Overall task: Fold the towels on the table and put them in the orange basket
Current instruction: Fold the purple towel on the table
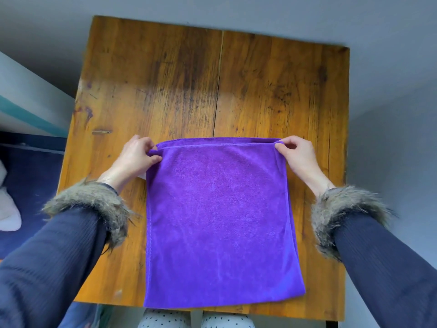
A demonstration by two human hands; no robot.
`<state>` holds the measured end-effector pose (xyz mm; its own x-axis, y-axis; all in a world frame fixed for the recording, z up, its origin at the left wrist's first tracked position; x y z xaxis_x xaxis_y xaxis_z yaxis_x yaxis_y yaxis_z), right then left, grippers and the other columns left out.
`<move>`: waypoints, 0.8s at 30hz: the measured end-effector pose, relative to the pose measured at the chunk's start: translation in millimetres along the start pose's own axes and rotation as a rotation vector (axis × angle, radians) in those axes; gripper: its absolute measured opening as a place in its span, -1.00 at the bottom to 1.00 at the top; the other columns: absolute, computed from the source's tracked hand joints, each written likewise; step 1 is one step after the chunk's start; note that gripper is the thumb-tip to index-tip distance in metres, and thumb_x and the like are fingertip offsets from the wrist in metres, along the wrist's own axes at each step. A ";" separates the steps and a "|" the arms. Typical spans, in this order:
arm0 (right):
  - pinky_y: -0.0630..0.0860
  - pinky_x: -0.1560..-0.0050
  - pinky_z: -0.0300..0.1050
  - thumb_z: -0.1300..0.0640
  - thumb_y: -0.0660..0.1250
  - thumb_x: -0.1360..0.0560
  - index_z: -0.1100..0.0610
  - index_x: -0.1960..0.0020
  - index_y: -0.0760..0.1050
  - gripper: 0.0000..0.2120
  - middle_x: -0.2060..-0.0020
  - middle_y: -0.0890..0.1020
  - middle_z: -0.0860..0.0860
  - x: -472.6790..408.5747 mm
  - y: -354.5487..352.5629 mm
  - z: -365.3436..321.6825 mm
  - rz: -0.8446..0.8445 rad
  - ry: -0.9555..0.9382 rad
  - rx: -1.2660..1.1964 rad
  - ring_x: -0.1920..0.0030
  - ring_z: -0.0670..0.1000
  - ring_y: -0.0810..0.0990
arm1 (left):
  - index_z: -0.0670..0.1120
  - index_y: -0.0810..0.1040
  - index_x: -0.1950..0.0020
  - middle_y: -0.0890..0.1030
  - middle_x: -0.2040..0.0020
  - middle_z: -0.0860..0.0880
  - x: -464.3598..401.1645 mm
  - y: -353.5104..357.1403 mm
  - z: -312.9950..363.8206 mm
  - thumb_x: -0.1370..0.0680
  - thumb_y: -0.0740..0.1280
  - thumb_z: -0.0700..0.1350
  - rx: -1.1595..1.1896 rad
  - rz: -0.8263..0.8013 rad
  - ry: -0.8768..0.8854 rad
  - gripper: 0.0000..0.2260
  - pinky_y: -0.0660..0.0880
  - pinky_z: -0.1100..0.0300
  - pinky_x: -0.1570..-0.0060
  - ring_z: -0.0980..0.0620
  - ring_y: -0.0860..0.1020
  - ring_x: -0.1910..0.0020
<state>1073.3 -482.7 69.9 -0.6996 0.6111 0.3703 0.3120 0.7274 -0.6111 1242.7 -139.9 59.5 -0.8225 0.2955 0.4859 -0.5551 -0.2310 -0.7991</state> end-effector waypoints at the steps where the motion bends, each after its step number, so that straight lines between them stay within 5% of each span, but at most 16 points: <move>1: 0.42 0.00 -0.18 0.19 0.34 -0.48 0.13 0.12 0.59 -0.95 0.11 0.64 0.07 1.5 0.1 0.4 -0.006 0.011 -0.025 0.07 -0.04 0.53 | -0.20 0.51 0.08 0.42 0.07 -0.16 1.6 -2.0 0.4 -0.42 0.45 -0.15 0.044 0.017 -0.002 -0.81 0.29 0.16 0.08 -0.12 0.43 0.04; 7: 0.35 0.24 -0.54 0.20 0.36 -0.48 0.18 0.07 0.60 -0.92 0.16 0.61 0.00 5.5 1.2 -0.7 -0.006 0.034 -0.103 0.11 -0.10 0.52 | -0.05 0.42 0.31 0.49 0.29 -0.05 6.4 -0.4 -7.0 -0.38 0.50 -0.12 0.220 0.012 -0.085 -0.75 0.29 0.18 0.27 -0.01 0.44 0.26; 11: 0.42 0.12 -0.35 0.20 0.36 -0.47 0.16 0.10 0.59 -0.95 0.19 0.60 -0.02 8.3 1.8 -0.5 -0.010 0.045 -0.147 0.12 -0.10 0.52 | -0.07 0.42 0.29 0.43 0.36 0.00 11.4 4.7 -2.3 -0.41 0.48 -0.18 0.447 -0.094 -0.100 -0.77 0.34 0.34 0.47 0.05 0.37 0.37; 15: 0.43 0.02 -0.22 0.20 0.37 -0.46 0.15 0.11 0.59 -0.96 0.17 0.61 0.01 10.5 2.0 -1.2 -0.005 0.058 -0.170 0.11 -0.08 0.53 | -0.06 0.41 0.29 0.48 0.31 -0.05 12.2 4.5 0.5 -0.41 0.48 -0.20 0.542 -0.126 -0.091 -0.76 0.29 0.24 0.34 0.04 0.38 0.30; 24: 0.42 0.17 -0.37 0.23 0.35 -0.48 0.17 0.12 0.58 -0.96 0.22 0.60 -0.04 18.4 -10.3 1.5 0.059 0.083 -0.279 0.22 -0.17 0.51 | -0.08 0.48 0.25 0.53 0.27 -0.02 20.1 -8.3 -10.2 -0.47 0.42 -0.15 0.691 -0.044 -0.070 -0.85 0.38 0.31 0.27 0.13 0.45 0.30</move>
<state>1056.3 -479.4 81.9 -0.6234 0.6700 0.4030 0.5234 0.7405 -0.4215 1232.0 -122.6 72.3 -0.7904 0.2631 0.5532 -0.5210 -0.7638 -0.3810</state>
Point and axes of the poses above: each hand's wrist, its own x-axis away from the middle knuckle, its own y-axis out of the palm, z = x × y, the point moved 9 cm from there along -x, towards the middle knuckle
